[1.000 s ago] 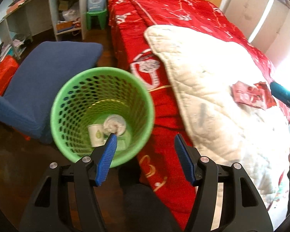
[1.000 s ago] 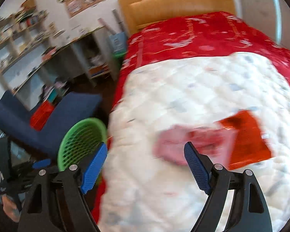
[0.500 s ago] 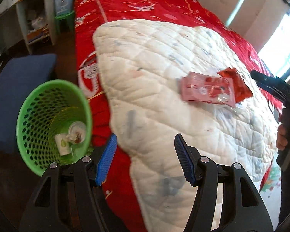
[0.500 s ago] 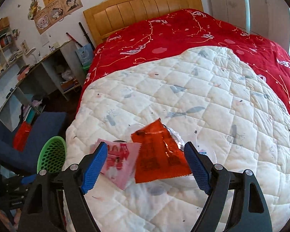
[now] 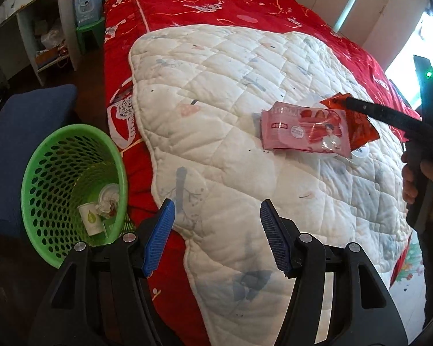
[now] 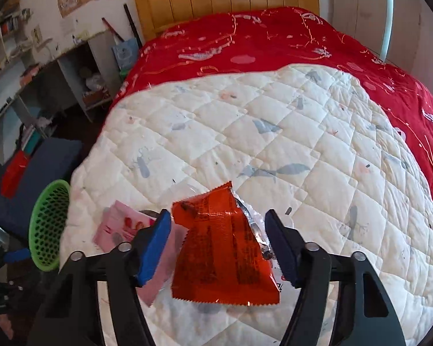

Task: Collect trash
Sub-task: 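Reach the right tool to the orange snack bag and close on it, then grasp the pink wrapper with the left tool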

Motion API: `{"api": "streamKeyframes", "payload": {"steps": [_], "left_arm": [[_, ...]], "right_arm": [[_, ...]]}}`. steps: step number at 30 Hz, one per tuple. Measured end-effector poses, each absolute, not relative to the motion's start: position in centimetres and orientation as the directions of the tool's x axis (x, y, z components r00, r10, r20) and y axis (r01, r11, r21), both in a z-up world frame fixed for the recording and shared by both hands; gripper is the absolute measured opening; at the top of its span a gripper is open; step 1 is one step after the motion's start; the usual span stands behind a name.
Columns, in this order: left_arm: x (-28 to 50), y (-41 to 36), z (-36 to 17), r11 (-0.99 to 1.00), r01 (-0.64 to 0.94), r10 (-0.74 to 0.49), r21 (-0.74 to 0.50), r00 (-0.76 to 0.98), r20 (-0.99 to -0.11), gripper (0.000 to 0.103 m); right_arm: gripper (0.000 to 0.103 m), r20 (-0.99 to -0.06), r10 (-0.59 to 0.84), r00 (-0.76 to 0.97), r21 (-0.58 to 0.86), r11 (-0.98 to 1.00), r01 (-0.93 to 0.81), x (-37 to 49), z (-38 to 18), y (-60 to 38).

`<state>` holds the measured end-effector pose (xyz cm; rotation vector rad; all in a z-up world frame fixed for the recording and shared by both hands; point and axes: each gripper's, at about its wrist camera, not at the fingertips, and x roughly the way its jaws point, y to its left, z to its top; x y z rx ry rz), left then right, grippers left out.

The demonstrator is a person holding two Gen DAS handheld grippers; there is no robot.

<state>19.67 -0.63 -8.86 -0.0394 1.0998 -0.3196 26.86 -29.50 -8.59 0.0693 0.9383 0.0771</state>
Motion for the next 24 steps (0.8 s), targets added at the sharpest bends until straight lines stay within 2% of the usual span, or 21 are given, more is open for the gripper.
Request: {"api": "streamKeyframes", "payload": {"steps": [5,9,21,24], "left_arm": [[19.7,-0.9,-9.0,0.952,0.237,-0.279,-0.194,0.410,-0.868,0.061],[19.7,-1.8,-9.1,0.947,0.246,-0.293,-0.206,0.399,-0.869,0.061],[20.5,-6.1,-8.6,0.922,0.271,-0.363,-0.278,0.351,-0.863,0.062],[21.0,-7.2,-8.7,0.923,0.258,-0.364,-0.286,0.341,-0.867,0.065]], "right_arm": [[0.045,-0.804,0.084,0.589,0.072,0.996,-0.044,25.7,-9.2,-29.1],[0.040,-0.797,0.091,0.597,0.068,0.996,-0.061,24.0,-9.0,-28.7],[0.039,-0.793,0.158,0.589,0.137,0.987,-0.080,17.8,-9.0,-29.5],[0.039,-0.792,0.161,0.590,0.143,0.987,-0.077,16.5,-9.3,-29.8]]}}
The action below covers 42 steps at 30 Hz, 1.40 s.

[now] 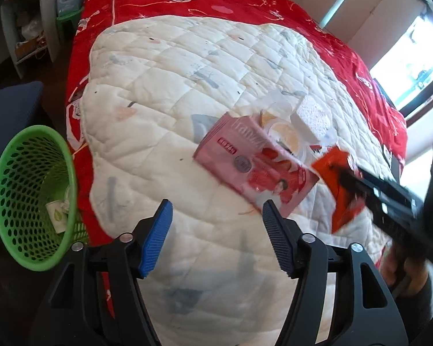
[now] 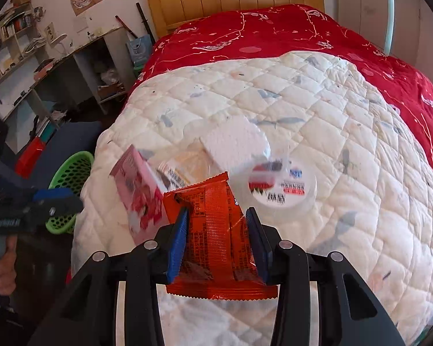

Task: Collect trash
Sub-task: 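Grasp the pink wrapper with the left tool, then carry the pink wrapper over the basket with the left tool while the right tool holds the orange bag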

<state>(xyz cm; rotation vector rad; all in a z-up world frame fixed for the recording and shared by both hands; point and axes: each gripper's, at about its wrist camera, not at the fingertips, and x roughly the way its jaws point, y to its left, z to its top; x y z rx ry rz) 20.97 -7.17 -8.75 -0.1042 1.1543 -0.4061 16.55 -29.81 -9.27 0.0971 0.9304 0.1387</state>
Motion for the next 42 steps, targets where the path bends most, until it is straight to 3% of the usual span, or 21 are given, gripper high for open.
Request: {"api": "streamKeyframes", "payload": {"steps": [10,18,25,27,29,35,42], "left_arm": [[23.8,-10.1,-9.2,0.938,0.097,-0.347,-0.334,0.310,-0.885,0.090],[26.1,-10.2,-11.6,0.930,-0.093,-0.319,-0.354,0.270,-0.908,0.091],[27.2,-10.6,-12.9,0.906,-0.150,-0.349,-0.396,0.266,-0.899,0.091],[27.3,-10.6,-13.2,0.896,-0.152,-0.370,-0.417,0.263,-0.891,0.089],[27.3,-10.8,-13.1,0.895,-0.129,-0.381,-0.427,0.275,-0.883,0.072],[26.7,-11.0,-12.5,0.897,-0.062,-0.403,-0.438,0.295,-0.867,0.051],[24.8,-9.4,-10.5,0.898,0.007,-0.415,-0.439,0.340,-0.844,0.050]], "right_arm": [[0.039,-0.775,0.162,0.611,0.183,0.983,-0.028,13.5,-9.2,-32.7],[0.040,-0.767,0.187,0.614,0.216,0.976,-0.029,12.2,-9.5,-33.8],[0.040,-0.770,0.205,0.604,0.236,0.971,-0.029,12.1,-10.3,-33.7],[0.040,-0.770,0.207,0.603,0.239,0.971,-0.029,12.2,-10.5,-33.7],[0.040,-0.772,0.209,0.601,0.240,0.970,-0.029,12.2,-10.6,-33.5],[0.040,-0.769,0.213,0.603,0.247,0.969,-0.028,12.0,-10.6,-33.2],[0.040,-0.757,0.224,0.613,0.251,0.967,-0.043,11.4,-9.8,-32.1]]}}
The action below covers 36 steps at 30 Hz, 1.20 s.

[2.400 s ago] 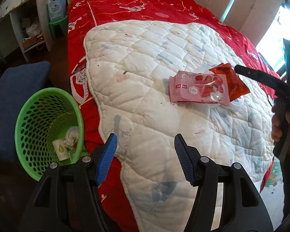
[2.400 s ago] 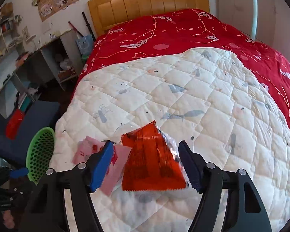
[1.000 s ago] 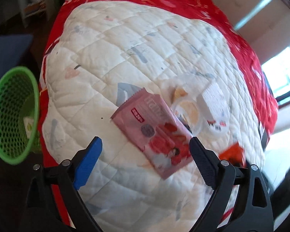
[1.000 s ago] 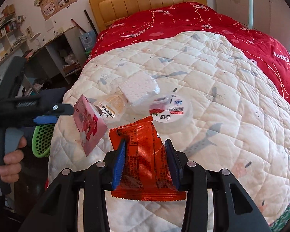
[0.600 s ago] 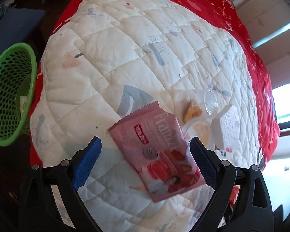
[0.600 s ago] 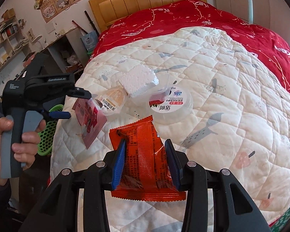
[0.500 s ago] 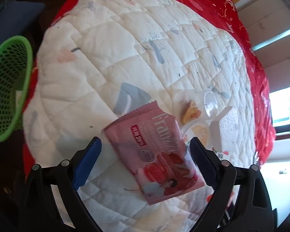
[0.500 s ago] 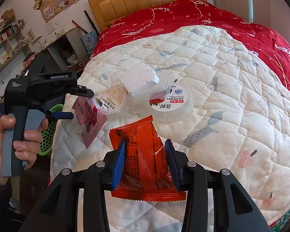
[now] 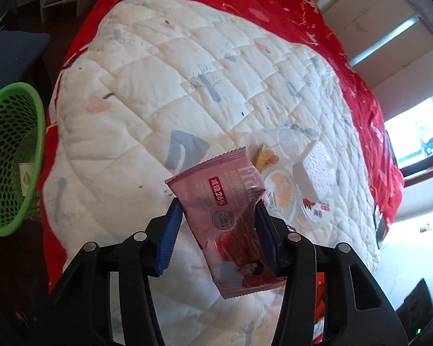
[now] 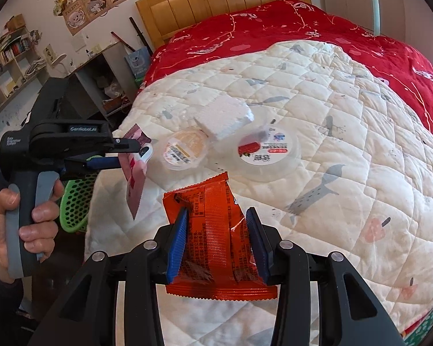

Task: Collect trash
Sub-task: 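Carry the pink wrapper over the basket with the left tool while the right tool holds the orange bag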

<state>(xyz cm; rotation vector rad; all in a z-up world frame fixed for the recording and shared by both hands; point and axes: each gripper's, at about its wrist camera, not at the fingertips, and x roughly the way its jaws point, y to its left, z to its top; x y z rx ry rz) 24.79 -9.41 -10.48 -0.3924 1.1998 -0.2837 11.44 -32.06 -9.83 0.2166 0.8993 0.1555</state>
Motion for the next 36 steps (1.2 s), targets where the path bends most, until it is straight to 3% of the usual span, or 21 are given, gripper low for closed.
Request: {"api": "streamKeyframes", "payload": {"steps": [8,17,28,36], "left_arm": [[22.6,-3.8,-7.7,0.919,0.016,-0.362,-0.394,0.427,-0.828,0.050],[21.9,5.5,-5.7,0.972,-0.065,-0.158,-0.227,0.535,-0.830,0.050],[24.2,15.3,-8.1,0.974,-0.219,0.061,-0.063,0.516,-0.854,0.050],[25.7,18.4,-10.9,0.969,-0.248,0.101,-0.024,0.482,-0.870,0.066]], "right_arm": [[0.040,-0.743,0.264,0.615,0.260,0.961,-0.098,11.9,-8.6,-28.6],[0.040,-0.733,0.329,0.595,0.284,0.943,-0.172,13.8,-7.9,-23.0],[0.040,-0.737,0.379,0.560,0.290,0.925,-0.244,16.8,-7.6,-16.8],[0.040,-0.742,0.402,0.536,0.294,0.914,-0.279,18.6,-7.8,-13.1]]}}
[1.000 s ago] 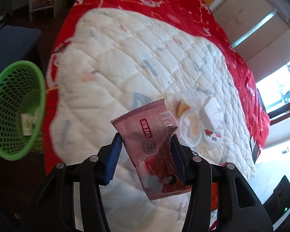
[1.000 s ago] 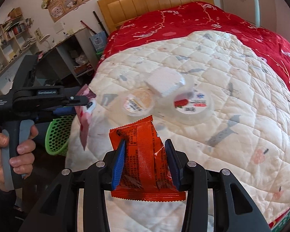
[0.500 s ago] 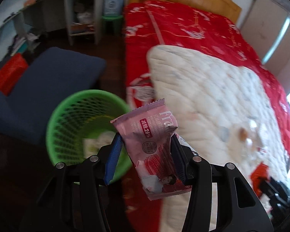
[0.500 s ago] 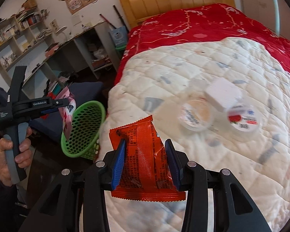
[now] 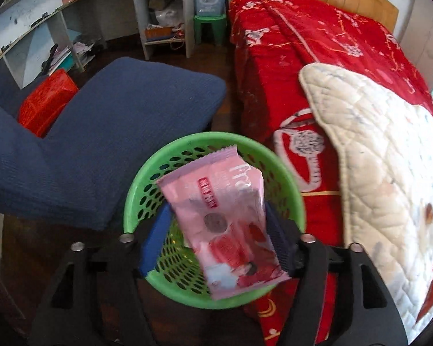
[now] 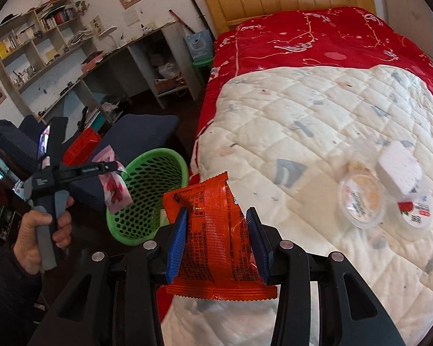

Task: Collect trash
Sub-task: 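Carry the pink wrapper over the basket with the left tool while the right tool holds the orange bag, then release the pink wrapper with the left tool while the right tool drops the orange bag in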

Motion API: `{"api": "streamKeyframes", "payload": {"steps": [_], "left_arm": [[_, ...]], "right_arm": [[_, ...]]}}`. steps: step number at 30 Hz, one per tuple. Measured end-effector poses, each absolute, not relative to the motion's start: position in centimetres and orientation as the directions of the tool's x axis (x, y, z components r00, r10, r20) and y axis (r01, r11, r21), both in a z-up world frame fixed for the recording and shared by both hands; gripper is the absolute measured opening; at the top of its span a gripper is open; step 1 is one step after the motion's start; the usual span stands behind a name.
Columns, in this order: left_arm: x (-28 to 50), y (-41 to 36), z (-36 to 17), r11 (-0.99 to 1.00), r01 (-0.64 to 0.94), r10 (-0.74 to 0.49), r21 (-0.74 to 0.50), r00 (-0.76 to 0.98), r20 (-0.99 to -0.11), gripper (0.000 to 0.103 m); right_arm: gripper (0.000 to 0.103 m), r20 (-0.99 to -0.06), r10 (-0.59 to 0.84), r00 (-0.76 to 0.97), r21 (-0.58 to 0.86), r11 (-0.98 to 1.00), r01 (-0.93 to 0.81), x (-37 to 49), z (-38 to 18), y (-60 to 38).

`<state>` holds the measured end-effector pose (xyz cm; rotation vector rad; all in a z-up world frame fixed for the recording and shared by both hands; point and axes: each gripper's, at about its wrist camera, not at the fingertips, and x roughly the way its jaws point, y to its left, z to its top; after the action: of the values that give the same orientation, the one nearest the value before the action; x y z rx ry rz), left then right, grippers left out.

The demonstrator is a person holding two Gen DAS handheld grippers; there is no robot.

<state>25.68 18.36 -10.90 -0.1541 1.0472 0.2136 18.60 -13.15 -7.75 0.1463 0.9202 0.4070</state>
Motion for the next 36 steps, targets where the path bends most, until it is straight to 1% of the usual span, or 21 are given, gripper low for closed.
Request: {"api": "streamKeyframes", "payload": {"steps": [3,5,6,18,29,33,36], "left_arm": [[25.5,19.0,-11.5,0.968,-0.250,0.096,-0.029,0.476,-0.874,0.069],[25.4,19.6,-11.9,0.967,-0.251,0.083,-0.045,0.473,-0.877,0.075],[25.3,19.9,-12.1,0.966,-0.255,0.077,-0.052,0.471,-0.879,0.076],[22.5,22.2,-12.4,0.953,-0.273,0.017,-0.133,0.488,-0.873,0.076],[18.9,23.7,-12.3,0.959,-0.275,0.090,-0.060,0.503,-0.860,0.076],[18.1,23.9,-12.4,0.961,-0.274,0.105,-0.045,0.509,-0.855,0.076],[17.8,24.1,-12.5,0.960,-0.273,0.098,-0.053,0.511,-0.854,0.076]], "right_arm": [[0.040,-0.746,0.409,0.525,0.298,0.911,-0.287,19.2,-8.0,-12.1],[0.040,-0.748,0.417,0.516,0.302,0.907,-0.295,19.6,-8.2,-11.3],[0.040,-0.748,0.419,0.514,0.302,0.906,-0.298,19.7,-8.2,-11.1],[0.041,-0.747,0.455,0.485,0.312,0.884,-0.348,22.1,-8.4,-6.5],[0.043,-0.753,0.492,0.437,0.336,0.858,-0.388,25.5,-10.0,1.1],[0.044,-0.754,0.516,0.407,0.380,0.847,-0.371,26.8,-10.9,3.1],[0.050,-0.751,0.525,0.400,0.398,0.844,-0.361,27.5,-11.4,4.7]]}}
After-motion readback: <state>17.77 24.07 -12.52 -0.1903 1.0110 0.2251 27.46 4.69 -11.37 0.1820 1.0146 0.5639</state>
